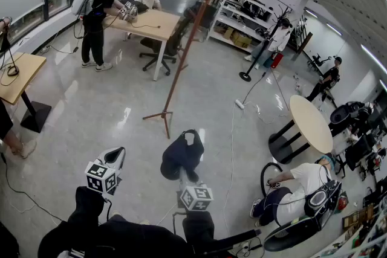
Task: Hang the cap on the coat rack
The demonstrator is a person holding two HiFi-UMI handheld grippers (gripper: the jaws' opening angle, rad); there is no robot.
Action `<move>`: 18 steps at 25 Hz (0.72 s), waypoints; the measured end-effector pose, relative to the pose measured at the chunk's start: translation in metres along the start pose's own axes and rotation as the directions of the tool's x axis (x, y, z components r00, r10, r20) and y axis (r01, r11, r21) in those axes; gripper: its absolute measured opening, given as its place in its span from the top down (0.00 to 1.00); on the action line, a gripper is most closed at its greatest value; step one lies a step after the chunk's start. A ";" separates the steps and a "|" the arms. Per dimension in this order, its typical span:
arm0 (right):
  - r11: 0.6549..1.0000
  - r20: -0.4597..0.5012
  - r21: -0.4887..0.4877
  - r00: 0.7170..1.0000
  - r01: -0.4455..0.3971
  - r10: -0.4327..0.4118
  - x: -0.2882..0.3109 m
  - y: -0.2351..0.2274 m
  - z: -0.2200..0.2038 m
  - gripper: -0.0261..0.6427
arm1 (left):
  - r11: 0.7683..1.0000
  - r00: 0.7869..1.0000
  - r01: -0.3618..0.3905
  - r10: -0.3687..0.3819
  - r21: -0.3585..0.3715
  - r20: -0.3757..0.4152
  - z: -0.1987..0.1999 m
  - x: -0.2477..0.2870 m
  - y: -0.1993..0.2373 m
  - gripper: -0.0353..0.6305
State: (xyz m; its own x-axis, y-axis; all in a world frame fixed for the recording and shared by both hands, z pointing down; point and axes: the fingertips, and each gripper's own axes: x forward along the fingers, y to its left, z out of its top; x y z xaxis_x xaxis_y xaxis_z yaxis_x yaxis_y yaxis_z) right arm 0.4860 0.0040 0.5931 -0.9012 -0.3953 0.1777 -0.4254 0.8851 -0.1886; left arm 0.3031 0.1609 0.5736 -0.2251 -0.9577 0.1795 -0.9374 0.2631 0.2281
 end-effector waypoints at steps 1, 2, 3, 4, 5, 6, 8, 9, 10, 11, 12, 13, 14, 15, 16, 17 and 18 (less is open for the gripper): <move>1.000 0.001 0.001 1.000 0.000 0.000 -0.001 0.001 -0.001 0.94 | 1.000 1.000 0.002 -0.002 0.000 -0.001 -0.001 -0.001 -0.001 0.94; 1.000 0.002 0.003 1.000 -0.001 0.001 -0.003 0.001 -0.001 0.94 | 1.000 1.000 0.004 -0.004 0.000 -0.002 -0.002 -0.002 -0.003 0.94; 1.000 0.002 0.005 1.000 -0.001 0.001 -0.004 0.001 -0.002 0.94 | 1.000 1.000 0.005 -0.005 0.000 -0.002 -0.003 -0.003 -0.005 0.94; 1.000 0.002 0.006 1.000 -0.002 0.002 -0.006 0.001 -0.002 0.94 | 1.000 1.000 0.006 -0.006 0.001 -0.003 -0.003 -0.003 -0.006 0.94; 1.000 0.002 0.006 1.000 -0.003 0.003 -0.007 0.001 -0.002 0.94 | 1.000 1.000 0.007 -0.007 0.002 -0.002 -0.003 -0.004 -0.008 0.94; 1.000 0.002 0.005 1.000 -0.005 0.005 -0.007 0.001 -0.001 0.94 | 1.000 1.000 0.007 -0.007 0.003 -0.002 -0.002 -0.004 -0.009 0.94; 1.000 0.006 0.003 1.000 -0.008 0.008 -0.005 0.001 0.000 0.94 | 1.000 1.000 0.006 -0.006 0.003 -0.002 -0.001 -0.003 -0.009 0.94; 1.000 0.010 0.005 1.000 -0.008 0.008 -0.005 0.001 0.001 0.94 | 1.000 1.000 0.005 -0.005 0.003 -0.003 -0.001 -0.003 -0.008 0.94; 1.000 0.015 0.009 1.000 -0.008 0.008 -0.004 0.001 0.001 0.94 | 1.000 1.000 0.004 -0.004 0.003 -0.005 -0.002 -0.002 -0.007 0.94; 1.000 0.018 0.016 1.000 -0.008 0.008 -0.004 0.000 0.000 0.94 | 1.000 1.000 0.003 -0.003 0.003 -0.007 -0.003 -0.002 -0.007 0.94; 1.000 0.019 0.020 1.000 -0.010 0.009 -0.004 -0.001 0.000 0.94 | 1.000 1.000 0.001 -0.001 0.003 -0.008 -0.004 -0.003 -0.006 0.94; 1.000 0.018 0.022 1.000 -0.012 0.012 -0.004 0.000 -0.001 0.94 | 1.000 1.000 -0.002 0.002 0.002 -0.008 -0.004 -0.003 -0.006 0.94; 1.000 0.017 0.021 1.000 -0.016 0.016 -0.003 0.000 -0.001 0.94 | 1.000 1.000 -0.004 0.004 0.001 -0.007 -0.004 -0.004 -0.006 0.94; 1.000 0.015 0.017 1.000 -0.020 0.020 -0.003 0.000 0.000 0.94 | 1.000 1.000 -0.006 0.006 -0.001 -0.006 -0.003 -0.004 -0.006 0.94; 1.000 0.011 0.012 1.000 -0.024 0.024 -0.003 0.001 0.000 0.94 | 1.000 1.000 -0.008 0.008 -0.003 -0.005 -0.003 -0.004 -0.006 0.94; 1.000 0.005 0.007 1.000 -0.028 0.028 -0.002 0.001 -0.001 0.94 | 1.000 1.000 -0.012 0.012 -0.005 -0.005 -0.003 -0.004 -0.006 0.94; 0.999 -0.002 0.005 0.999 -0.032 0.032 -0.002 0.002 -0.003 0.94 | 1.000 1.000 -0.017 0.017 -0.007 -0.007 -0.003 -0.004 -0.006 0.94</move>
State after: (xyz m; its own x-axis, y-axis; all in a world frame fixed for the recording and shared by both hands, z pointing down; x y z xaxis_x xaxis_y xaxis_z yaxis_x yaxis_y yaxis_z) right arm 0.4874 0.0070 0.5949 -0.9143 -0.3661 0.1734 -0.3966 0.8961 -0.1994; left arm 0.3102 0.1636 0.5748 -0.2394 -0.9522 0.1897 -0.9315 0.2803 0.2319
